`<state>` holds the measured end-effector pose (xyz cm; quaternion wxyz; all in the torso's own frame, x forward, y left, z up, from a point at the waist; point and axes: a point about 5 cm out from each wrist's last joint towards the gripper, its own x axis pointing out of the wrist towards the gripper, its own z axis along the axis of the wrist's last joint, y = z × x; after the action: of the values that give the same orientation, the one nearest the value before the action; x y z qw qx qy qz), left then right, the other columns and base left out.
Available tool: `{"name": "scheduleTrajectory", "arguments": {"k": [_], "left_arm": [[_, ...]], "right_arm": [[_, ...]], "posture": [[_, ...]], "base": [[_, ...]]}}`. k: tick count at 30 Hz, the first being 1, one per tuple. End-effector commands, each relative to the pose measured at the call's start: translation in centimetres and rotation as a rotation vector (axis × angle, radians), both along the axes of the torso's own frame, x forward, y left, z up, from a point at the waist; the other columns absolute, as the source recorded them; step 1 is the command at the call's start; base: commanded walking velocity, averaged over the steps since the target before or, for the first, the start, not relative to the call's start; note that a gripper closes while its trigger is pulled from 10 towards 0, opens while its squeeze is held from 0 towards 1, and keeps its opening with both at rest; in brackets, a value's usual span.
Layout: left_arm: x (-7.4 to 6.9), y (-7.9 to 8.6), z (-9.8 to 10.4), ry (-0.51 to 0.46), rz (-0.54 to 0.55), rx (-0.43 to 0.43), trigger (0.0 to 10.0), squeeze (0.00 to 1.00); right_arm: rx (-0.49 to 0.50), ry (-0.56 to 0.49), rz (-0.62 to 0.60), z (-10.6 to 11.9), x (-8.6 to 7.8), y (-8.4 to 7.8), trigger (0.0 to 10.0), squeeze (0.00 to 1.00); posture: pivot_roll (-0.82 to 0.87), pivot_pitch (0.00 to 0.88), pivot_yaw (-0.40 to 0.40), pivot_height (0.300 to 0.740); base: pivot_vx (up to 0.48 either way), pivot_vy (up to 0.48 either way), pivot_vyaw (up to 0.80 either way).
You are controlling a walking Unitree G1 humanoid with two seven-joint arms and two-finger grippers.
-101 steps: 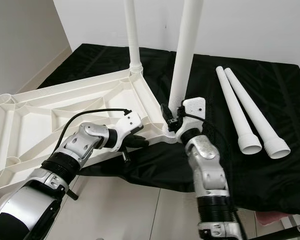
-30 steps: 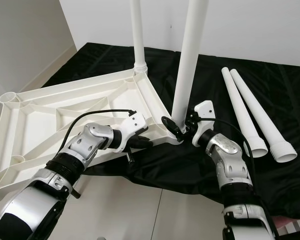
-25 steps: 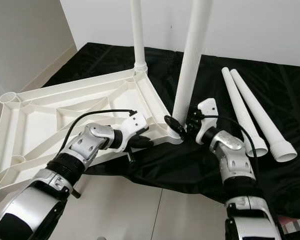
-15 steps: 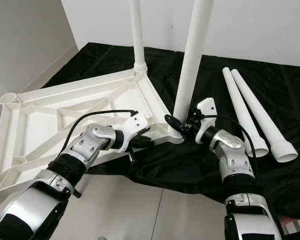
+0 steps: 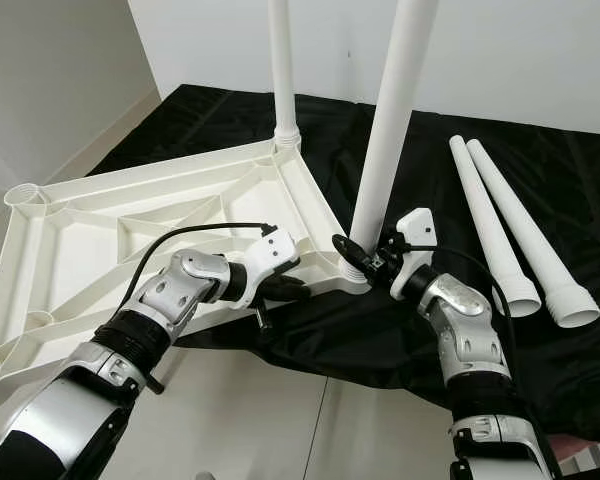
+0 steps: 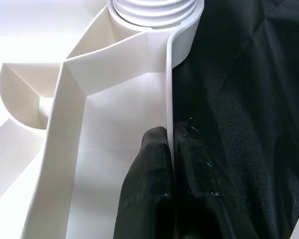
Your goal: Building children table
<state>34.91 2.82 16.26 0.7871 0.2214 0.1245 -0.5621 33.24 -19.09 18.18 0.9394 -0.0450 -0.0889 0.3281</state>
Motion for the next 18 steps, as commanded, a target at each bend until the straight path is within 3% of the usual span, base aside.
{"name": "scheduleTrajectory", "arguments": {"k": [1, 18], "left_arm": [[-0.4, 0.5, -2.0, 0.061, 0.022, 0.052, 10.0, 0.00], [-0.4, 0.6, -1.8, 0.062, 0.019, 0.055, 10.0, 0.00]], "right_arm": [[0.055, -0.044, 0.030, 1.1, -0.1, 1.0, 10.0, 0.00], [0.190, -0.089, -0.237, 1.8, -1.1, 5.0, 10.0, 0.00]], "posture": [[-0.16, 0.090, 0.086, 0.740], [-0.15, 0.112, 0.097, 0.740]], "base": [[0.000, 0.000, 0.00], [0.000, 0.000, 0.00]]}}
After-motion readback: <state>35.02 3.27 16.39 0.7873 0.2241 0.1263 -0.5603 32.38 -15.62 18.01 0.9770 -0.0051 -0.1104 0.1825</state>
